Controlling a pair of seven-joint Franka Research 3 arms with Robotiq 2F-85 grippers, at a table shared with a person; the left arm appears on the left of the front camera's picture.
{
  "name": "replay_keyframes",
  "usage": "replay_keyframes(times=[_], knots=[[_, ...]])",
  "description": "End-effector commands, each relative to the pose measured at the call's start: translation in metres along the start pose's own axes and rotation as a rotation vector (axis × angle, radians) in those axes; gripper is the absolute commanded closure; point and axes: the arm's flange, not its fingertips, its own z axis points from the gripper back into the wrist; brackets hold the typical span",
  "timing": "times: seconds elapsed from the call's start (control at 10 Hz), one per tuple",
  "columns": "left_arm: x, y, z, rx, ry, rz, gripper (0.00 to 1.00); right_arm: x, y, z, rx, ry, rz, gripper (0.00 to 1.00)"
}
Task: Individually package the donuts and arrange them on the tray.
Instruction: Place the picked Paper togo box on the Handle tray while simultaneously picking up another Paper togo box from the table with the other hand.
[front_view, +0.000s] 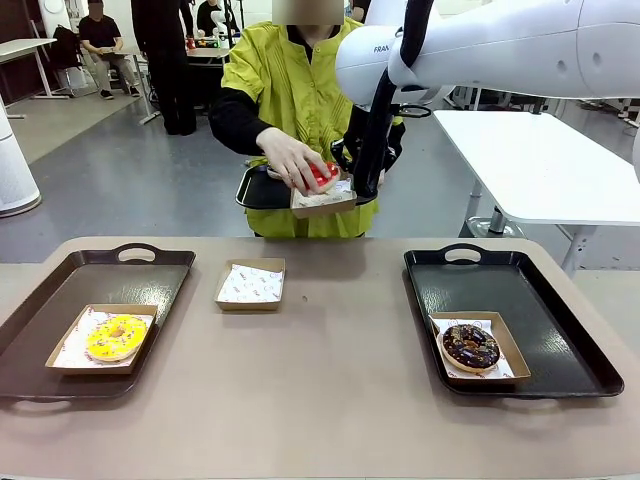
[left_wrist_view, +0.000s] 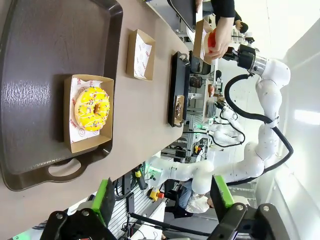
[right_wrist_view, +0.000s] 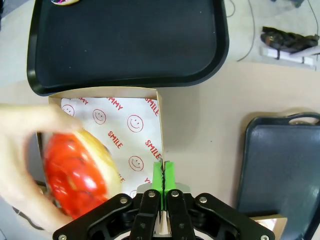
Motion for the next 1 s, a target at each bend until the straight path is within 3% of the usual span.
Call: replay_keyframes(times=[0.0, 0.8, 0.9], knots=[[-0.001, -0.001, 0.001, -0.013, -0.003, -0.001, 0.00, -0.003, -0.004, 0.001, 0.001, -0.002, -0.003, 1.00], [0.000, 0.000, 0.000, 0.000, 0.000, 0.000, 0.00, 0.000, 0.000, 0.000, 0.000, 0.000, 0.000, 0.99], [0.008, -0.015, -0.008, 0.029, 0.009, -0.013, 0.00, -0.003, -0.017, 0.010, -0.011, 0.013, 0.046, 0.99]])
